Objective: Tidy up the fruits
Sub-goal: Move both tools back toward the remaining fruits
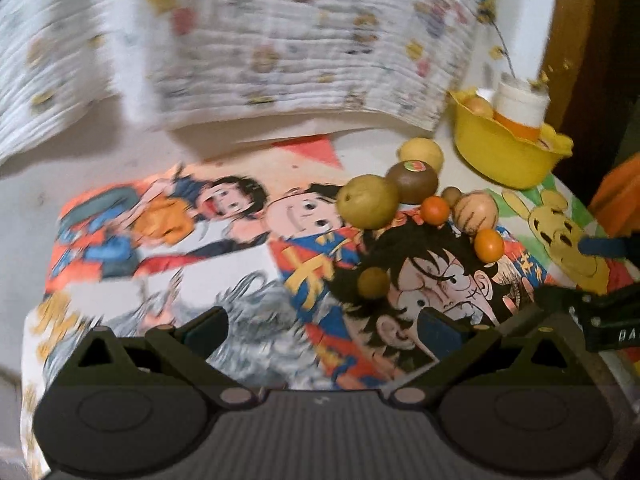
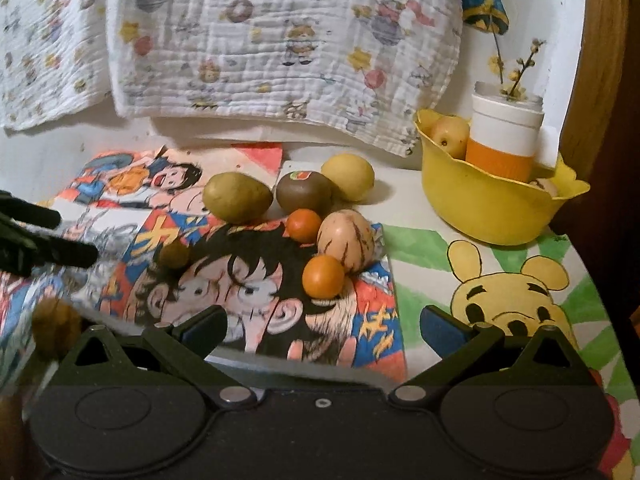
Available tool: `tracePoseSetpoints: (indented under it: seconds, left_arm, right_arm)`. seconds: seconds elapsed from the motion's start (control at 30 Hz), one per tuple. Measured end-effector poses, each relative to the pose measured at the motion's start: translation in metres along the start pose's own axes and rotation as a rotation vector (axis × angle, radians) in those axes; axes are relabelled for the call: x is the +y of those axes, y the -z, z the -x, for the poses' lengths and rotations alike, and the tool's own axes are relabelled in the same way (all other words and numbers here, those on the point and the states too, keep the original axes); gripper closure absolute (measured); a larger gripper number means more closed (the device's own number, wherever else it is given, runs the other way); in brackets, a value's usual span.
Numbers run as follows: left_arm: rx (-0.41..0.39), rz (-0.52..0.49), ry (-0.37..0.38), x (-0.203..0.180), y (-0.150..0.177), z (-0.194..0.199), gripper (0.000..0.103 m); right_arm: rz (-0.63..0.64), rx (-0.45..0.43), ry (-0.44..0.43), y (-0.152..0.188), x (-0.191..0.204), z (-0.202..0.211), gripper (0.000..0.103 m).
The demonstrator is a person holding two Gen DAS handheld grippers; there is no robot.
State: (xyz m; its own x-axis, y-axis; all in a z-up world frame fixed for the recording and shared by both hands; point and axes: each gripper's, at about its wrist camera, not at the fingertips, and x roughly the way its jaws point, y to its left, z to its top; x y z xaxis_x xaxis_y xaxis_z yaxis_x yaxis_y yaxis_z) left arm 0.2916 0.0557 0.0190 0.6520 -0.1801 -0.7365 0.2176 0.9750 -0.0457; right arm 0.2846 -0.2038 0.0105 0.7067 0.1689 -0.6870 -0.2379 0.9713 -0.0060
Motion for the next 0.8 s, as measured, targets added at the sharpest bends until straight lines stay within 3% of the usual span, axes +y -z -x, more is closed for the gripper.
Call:
tracePoseSetpoints:
  seconds: [0.17, 0.43, 0.63, 0.8]
  left_arm:
    - [0.037, -0.092, 0.012, -0.008, -0.008, -0.031, 0.001]
    - [0.047, -0.139, 0.049, -0.012, -0.011, -0.056, 0.002]
    - [0.062, -0.172, 0.071, -0.02, -0.012, -0.067, 0.015]
    - [0.072, -0.187, 0.094, -0.026, -0.012, -0.074, 0.027]
  right_arm:
    - [-0.077, 0.02, -0.016, -0.007, -0.006, -0.02, 0.004]
    - [-0.108, 0.05, -0.051, -0.009, -0.004, -0.05, 0.023]
    - [-0.109, 0.069, -0.052, -0.01, -0.001, -0.065, 0.037]
    - [-0.117, 0.073, -0.054, -0.01, -0.001, -0.073, 0.043]
